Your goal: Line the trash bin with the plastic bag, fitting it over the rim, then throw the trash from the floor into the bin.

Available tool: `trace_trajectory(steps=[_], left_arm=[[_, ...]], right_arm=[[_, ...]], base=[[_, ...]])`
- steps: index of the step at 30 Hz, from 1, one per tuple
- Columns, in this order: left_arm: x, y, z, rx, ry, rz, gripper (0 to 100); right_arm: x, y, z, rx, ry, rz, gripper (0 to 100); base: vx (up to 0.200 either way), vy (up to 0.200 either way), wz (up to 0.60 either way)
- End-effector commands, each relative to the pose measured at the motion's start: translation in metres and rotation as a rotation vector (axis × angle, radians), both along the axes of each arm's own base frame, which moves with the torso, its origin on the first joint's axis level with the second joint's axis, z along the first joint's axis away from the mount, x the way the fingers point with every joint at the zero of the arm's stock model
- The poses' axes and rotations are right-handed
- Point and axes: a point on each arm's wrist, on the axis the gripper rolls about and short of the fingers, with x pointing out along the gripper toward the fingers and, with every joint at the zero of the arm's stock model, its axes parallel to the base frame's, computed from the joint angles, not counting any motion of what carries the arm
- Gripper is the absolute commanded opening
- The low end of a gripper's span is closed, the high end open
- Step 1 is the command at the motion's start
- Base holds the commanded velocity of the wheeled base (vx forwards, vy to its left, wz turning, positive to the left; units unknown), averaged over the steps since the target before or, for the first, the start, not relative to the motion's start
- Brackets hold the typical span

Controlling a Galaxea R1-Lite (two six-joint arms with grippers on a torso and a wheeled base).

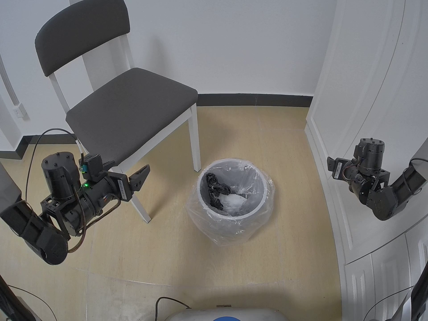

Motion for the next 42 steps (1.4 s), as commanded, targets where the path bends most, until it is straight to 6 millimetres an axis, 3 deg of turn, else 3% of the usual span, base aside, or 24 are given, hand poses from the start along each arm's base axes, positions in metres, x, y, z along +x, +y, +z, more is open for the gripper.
trace_trajectory(steps=[1,9,17,24,29,30,42], left_arm=[[0.004,0.024,0.036,-0.004,-0.035,0.106,100],[0.013,0.049,0.063,0.023,0.116,0.196,100],[-0.017,0.053,0.104,-0.010,0.284,0.201,100],[-0.028,0.058,0.108,-0.005,0.328,0.220,100],[-0.039,0.059,0.116,-0.009,0.309,0.219,100],[-0.051,0.060,0.124,-0.010,0.298,0.216,100],[-0.096,0.063,0.149,-0.026,0.217,0.209,100]], right_arm=[[-0.004,-0.015,0.041,0.022,-0.038,-0.036,100],[0.000,-0.032,0.054,0.007,0.151,-0.066,100],[-0.020,-0.032,0.064,0.062,0.228,-0.028,100],[-0.037,-0.030,0.080,0.067,0.243,-0.003,100],[-0.052,-0.029,0.094,0.068,0.223,0.006,100],[-0.065,-0.030,0.103,0.068,0.217,0.009,100],[-0.127,-0.035,0.144,0.084,0.062,0.020,100]], base=[[0.000,0.000,0.00],[0.000,0.000,0.00],[0.000,0.000,0.00],[0.000,0.000,0.00],[0.000,0.000,0.00],[0.000,0.000,0.00],[0.000,0.000,0.00]])
